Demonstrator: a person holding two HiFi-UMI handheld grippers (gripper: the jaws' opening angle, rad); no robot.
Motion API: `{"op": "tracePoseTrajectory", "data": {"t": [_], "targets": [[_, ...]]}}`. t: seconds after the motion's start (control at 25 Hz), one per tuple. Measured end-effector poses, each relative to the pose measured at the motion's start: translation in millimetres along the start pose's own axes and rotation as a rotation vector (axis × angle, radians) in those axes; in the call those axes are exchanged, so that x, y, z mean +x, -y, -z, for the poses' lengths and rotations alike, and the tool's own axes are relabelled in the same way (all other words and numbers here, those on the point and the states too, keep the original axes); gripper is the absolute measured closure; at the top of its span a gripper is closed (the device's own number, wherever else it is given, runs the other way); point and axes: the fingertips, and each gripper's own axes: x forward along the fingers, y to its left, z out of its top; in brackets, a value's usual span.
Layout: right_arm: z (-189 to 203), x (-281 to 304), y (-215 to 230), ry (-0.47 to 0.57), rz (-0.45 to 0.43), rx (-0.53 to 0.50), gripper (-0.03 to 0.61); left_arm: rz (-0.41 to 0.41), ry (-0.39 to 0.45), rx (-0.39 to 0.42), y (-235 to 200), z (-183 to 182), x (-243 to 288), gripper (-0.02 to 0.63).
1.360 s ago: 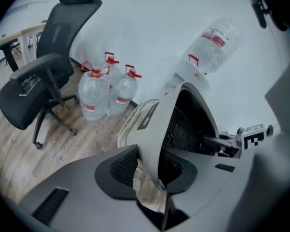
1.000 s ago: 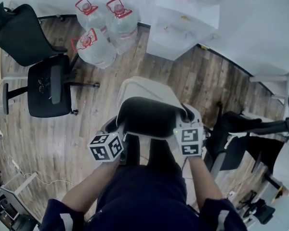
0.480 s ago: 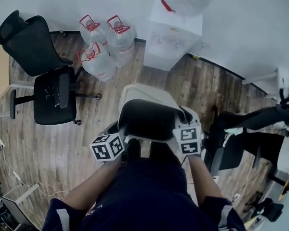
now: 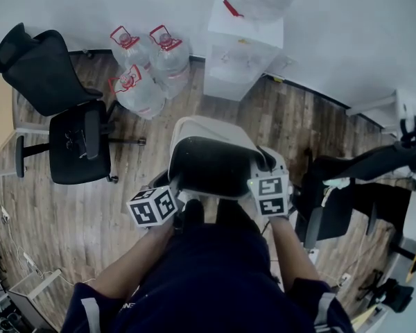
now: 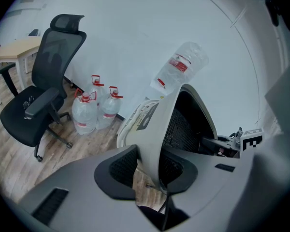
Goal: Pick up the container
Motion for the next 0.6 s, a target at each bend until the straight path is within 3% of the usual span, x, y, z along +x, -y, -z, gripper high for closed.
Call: {"op": "tracePoseTrajectory", "data": {"t": [0.6], "targets": [[-17,22,16,0.005,0.007,0.002,0.525,0.007,0.004,0.006,1,-27,20,0.494]]}}
